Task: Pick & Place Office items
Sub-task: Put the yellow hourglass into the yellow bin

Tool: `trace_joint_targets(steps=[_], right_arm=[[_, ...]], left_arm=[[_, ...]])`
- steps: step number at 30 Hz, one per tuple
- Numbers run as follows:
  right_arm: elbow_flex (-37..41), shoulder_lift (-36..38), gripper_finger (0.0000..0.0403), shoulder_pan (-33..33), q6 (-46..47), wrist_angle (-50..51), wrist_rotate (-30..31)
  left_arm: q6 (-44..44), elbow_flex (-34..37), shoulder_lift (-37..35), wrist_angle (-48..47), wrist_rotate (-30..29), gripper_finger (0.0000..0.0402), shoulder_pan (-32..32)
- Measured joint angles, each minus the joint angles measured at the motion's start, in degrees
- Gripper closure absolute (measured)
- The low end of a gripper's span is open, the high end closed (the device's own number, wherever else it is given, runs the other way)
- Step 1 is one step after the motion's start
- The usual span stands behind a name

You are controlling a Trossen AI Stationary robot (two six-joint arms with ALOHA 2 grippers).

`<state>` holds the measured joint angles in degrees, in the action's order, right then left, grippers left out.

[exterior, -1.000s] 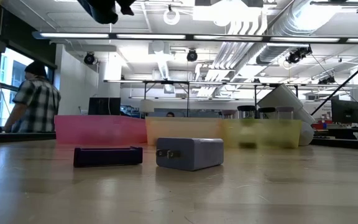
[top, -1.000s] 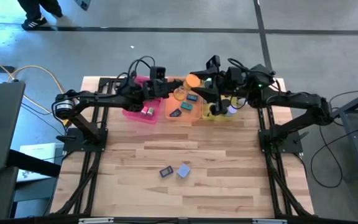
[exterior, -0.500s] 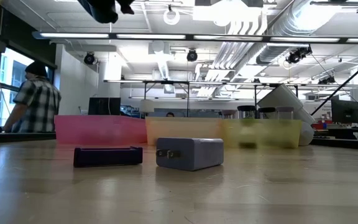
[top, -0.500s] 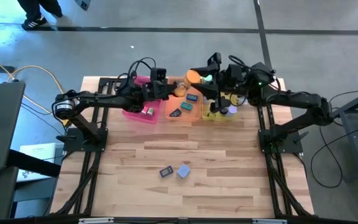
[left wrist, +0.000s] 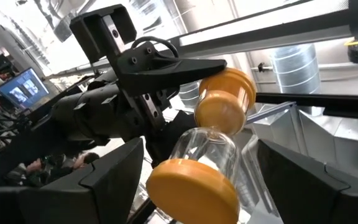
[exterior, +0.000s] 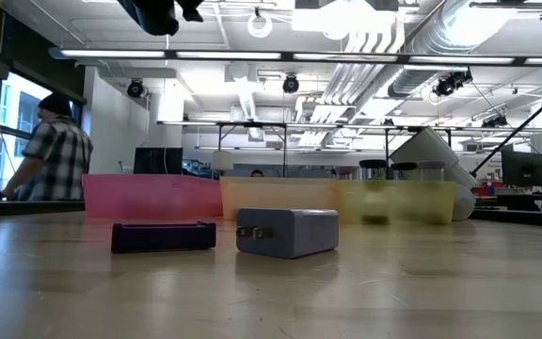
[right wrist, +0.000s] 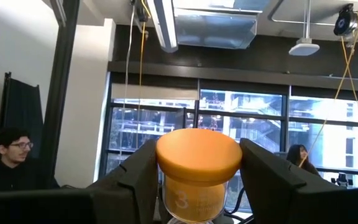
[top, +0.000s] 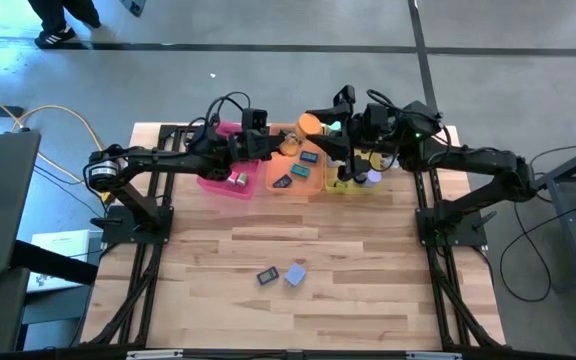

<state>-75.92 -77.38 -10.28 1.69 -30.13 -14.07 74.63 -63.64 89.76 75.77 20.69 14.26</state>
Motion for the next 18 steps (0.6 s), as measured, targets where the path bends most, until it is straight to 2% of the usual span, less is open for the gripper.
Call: trace_joint_targets(steps=[10,18], right_arm=[[-0.02,-0.96,0.0227,-0.72,-0.32,0.4,-0.1],[-0.02,-2.12,0.0227,-1.38,0.03,-0.28,-0.04]], left_arm=[[-4.85,0.01,0.02,-2.4,-2.2,0.0097,-0.95],[-7.16,0.01,0.0,-1.6,-1.26,0.0097,-0.94]])
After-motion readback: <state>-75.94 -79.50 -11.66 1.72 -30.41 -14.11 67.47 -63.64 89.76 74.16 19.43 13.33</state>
